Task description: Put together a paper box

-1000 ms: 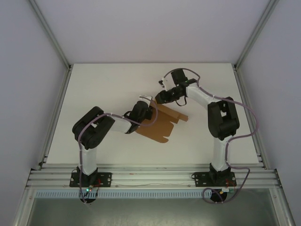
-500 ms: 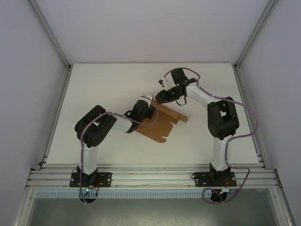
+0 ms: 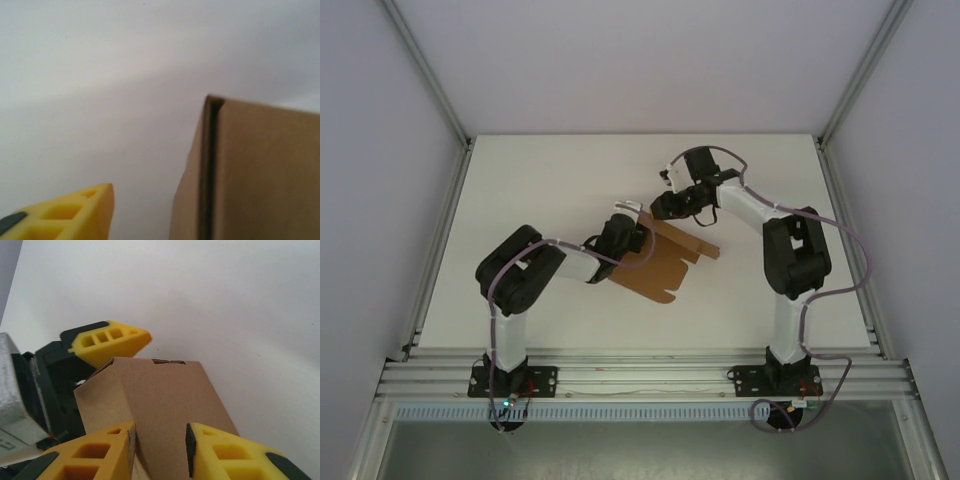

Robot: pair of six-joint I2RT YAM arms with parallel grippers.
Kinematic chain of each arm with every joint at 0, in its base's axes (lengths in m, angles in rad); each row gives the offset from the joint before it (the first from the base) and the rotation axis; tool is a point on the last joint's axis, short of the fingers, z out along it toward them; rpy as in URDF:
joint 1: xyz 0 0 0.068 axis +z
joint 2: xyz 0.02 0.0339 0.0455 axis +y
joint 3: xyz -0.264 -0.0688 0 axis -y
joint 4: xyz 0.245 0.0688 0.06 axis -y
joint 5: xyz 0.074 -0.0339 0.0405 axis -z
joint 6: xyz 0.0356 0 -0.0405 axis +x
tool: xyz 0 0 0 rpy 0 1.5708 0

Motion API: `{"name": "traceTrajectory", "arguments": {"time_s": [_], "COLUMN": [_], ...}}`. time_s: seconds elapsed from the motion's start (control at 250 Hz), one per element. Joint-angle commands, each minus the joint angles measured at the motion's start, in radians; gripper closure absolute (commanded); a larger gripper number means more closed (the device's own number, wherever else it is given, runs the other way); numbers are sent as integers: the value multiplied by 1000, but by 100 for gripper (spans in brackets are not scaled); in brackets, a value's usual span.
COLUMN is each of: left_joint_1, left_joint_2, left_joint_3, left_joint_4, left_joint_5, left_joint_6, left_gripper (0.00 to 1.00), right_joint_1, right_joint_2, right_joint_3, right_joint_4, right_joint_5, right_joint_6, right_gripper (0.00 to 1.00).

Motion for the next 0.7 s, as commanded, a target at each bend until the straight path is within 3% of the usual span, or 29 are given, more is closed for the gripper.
{"name": "traceTrajectory", "arguments": {"time_s": [0.0, 0.168, 0.352, 0.56, 0.652, 0.696], "left_joint_1": [0, 2, 3, 3, 3, 3], "left_joint_2": [-62, -53, -30, 36, 54, 57], "left_joint_3": [-42, -40, 3, 119, 151, 160], "left_joint_4": [-13, -61, -62, -131, -160, -170], "left_joint_5": [28, 88, 64, 57, 20, 6], "left_joint_6": [-4, 8, 19, 45, 51, 49], "left_gripper": [45, 46, 47, 64, 99, 100], "right_joint_1": [9, 6, 6, 7, 5, 3], "right_joint_2": [32, 37, 40, 41, 37, 31], "right_joint_3": [-56, -42, -30, -24, -26, -26], "right_joint_4": [-129, -132, -153, -170, -170, -167], "right_joint_5": [115, 121, 116, 126, 129, 135], "right_joint_6": [21, 12, 1, -11, -13, -11], "right_gripper": [68, 67, 65, 63, 61, 57]}}
